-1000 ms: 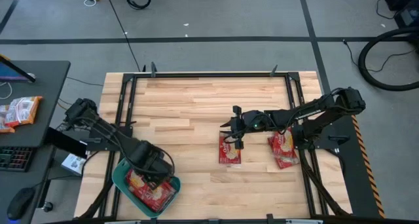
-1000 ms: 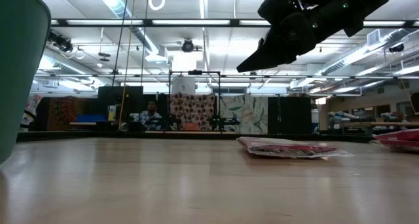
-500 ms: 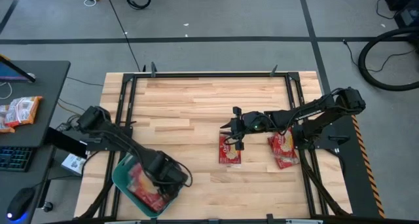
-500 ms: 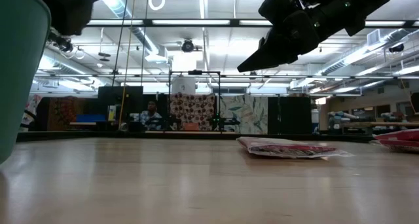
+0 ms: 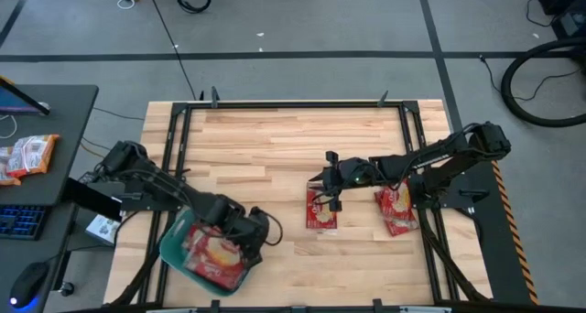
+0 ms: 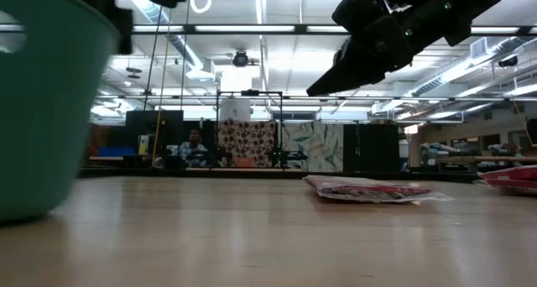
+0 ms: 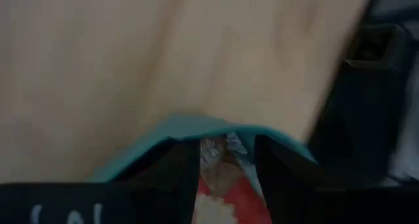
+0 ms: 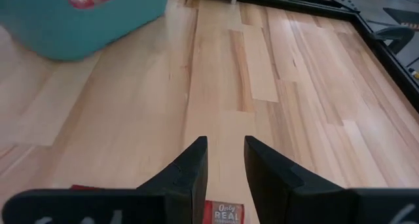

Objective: Sort popcorn bags into baskets
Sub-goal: Put the popcorn bag into the blue bin

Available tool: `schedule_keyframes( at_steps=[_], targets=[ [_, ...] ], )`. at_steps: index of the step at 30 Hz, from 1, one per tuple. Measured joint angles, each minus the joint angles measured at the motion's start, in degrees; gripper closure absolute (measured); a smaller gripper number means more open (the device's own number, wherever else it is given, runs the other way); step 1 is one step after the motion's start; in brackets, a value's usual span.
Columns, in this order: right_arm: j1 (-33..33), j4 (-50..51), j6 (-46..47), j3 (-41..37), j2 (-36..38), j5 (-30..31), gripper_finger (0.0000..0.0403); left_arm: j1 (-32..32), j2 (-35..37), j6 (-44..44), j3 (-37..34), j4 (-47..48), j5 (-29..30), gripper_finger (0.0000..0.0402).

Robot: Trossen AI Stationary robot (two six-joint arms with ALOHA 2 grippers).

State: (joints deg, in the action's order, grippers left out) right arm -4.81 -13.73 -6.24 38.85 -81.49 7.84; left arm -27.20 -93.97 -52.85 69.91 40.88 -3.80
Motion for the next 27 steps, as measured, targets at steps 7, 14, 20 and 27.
schedule_keyframes(
  at_steps=[7,14,20,27],
  targets=[
    [-1.1,1.3,0.8,0.0,0.0,3.0,0.0298,4.8,0.0,3.9,0.0,7.2,-11.2,0.0253],
    [-1.3,1.6,3.5,0.0,0.0,3.4,0.0298,6.7,0.0,13.5,1.9,17.3,-17.5,0.0253],
    [-2.2,7.5,8.1,0.0,0.0,4.5,0.0298,8.6,0.0,23.3,8.2,29.8,1.8,0.0253],
    [-5.7,18.6,15.2,0.0,0.0,8.0,0.0298,10.4,-0.6,39.1,8.4,23.9,26.3,0.0253]
  ],
)
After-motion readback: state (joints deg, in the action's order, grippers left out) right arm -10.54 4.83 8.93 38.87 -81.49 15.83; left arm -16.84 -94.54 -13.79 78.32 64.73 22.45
